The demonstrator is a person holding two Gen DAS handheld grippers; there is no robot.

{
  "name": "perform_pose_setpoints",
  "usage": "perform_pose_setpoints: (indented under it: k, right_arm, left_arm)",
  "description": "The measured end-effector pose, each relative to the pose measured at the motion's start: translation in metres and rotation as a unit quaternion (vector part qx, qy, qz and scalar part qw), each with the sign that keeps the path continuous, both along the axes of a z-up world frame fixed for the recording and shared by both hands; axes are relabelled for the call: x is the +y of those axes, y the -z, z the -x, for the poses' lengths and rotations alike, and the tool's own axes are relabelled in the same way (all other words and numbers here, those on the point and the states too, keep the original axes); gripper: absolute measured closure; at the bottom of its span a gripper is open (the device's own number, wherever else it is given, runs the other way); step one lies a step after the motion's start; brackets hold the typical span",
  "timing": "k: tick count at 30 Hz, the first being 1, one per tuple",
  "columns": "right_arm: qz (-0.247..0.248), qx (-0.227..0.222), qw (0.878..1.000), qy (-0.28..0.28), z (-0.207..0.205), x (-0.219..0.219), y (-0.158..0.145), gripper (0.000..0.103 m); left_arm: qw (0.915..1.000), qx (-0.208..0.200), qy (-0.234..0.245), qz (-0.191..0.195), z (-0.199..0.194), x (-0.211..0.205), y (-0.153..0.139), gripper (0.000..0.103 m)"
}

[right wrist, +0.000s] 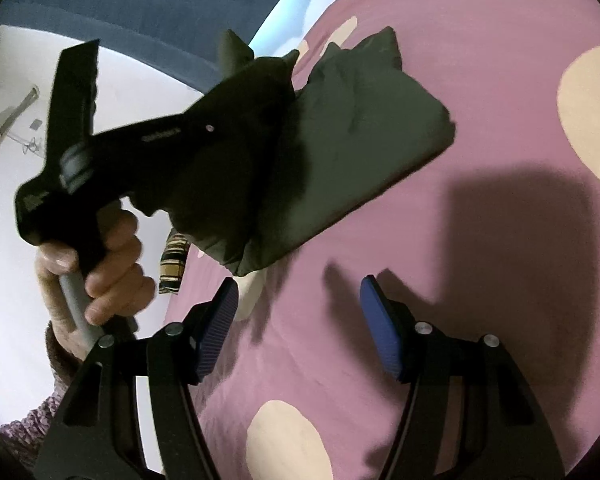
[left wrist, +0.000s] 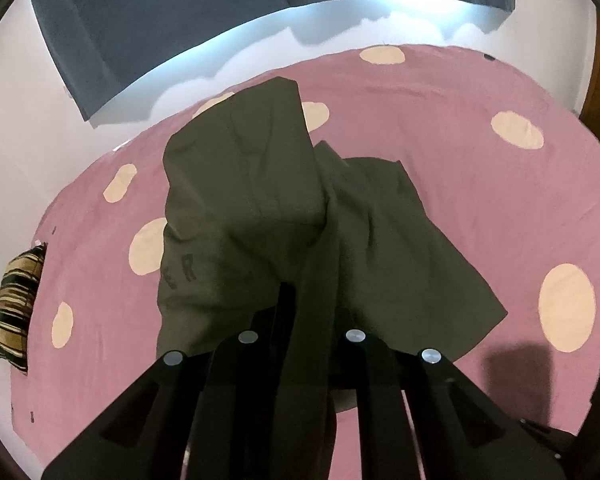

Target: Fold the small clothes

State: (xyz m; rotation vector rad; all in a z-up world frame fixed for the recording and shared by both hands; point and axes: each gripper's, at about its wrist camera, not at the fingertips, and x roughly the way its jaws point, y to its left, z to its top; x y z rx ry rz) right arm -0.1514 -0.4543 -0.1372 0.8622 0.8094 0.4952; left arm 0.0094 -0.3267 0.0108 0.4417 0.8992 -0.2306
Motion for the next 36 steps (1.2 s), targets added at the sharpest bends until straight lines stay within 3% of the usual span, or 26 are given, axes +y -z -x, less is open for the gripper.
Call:
perform_pose_setpoints:
  k: [7,13,16,24,28,36]
  right_arm:
    - [-0.012,-0.004,1.000,0.004,-0.004,0.002,-0.003,0.040]
    - [-0.014,-0.001,1.000,0.012,0.011,-0.013,-0.006,0.040]
    - [-0.014,0.000,1.000,0.012,0.013,-0.012,-0.005,0.040]
    - [-0.005,0.000,1.000,0.010,0.016,-0.013,-0.003,0.040]
    - [-0.006,0.001,1.000,0.010,0.017,-0.015,-0.002,0.040]
    - [-0.007,0.004,1.000,0.010,0.018,-0.014,-0.002,0.040]
  left_arm:
    - [0.9994,-0.011,-0.005,-0.034,0.008,-0.018,0.019,0.088]
    - [0.9997,-0.010,-0.007,-0.023,0.011,-0.026,0.018,0.070]
    - [0.9998,-0.014,-0.002,-0.016,0.014,-0.030,0.013,0.067]
    - [0.9983,-0.019,0.050,0.023,0.034,-0.040,-0.009,0.063]
    - [0.9951,-0.037,0.077,0.050,0.048,-0.035,-0.026,0.054]
    - [0.9857,-0.071,0.070,0.136,0.057,0.047,-0.063,0.040]
